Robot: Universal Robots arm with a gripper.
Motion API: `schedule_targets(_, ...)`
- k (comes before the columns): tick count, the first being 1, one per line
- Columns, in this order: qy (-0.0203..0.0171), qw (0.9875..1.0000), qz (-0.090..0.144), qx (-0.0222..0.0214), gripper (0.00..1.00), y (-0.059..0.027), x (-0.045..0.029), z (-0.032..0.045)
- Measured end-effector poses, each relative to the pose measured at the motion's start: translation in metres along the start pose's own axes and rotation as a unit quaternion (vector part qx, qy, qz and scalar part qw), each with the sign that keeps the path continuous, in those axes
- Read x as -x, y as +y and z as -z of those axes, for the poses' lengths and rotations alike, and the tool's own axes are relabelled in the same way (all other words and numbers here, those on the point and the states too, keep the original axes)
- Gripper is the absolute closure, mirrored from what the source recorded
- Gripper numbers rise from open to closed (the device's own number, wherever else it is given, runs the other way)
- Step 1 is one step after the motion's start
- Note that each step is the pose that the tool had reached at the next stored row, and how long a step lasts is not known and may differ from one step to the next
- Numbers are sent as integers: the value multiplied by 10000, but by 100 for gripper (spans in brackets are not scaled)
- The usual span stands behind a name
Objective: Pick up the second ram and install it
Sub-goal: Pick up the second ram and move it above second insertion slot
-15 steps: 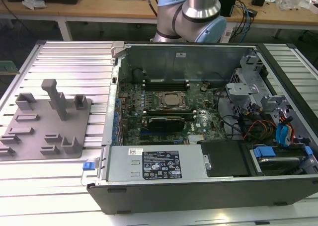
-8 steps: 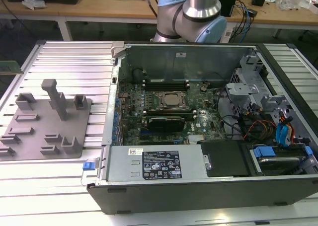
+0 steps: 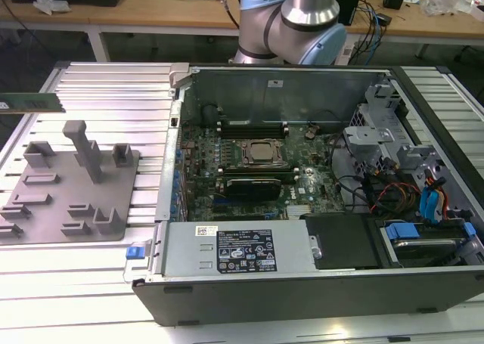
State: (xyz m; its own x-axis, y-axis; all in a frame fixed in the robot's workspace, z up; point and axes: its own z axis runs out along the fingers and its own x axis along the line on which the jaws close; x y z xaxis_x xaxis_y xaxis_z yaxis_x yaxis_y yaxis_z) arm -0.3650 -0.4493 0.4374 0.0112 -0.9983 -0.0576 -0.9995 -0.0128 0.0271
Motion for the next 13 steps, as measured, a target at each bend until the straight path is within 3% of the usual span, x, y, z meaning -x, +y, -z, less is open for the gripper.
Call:
schedule_targets(2,0,10000,0,1,91,-59,-1,2)
schedule_targets(5,0,10000,0,3,91,-231,-3,6)
schedule_targets(9,0,10000,0,4,91,-359,-4,9)
schedule_targets(13,0,10000,0,6,91,-599,-7,15)
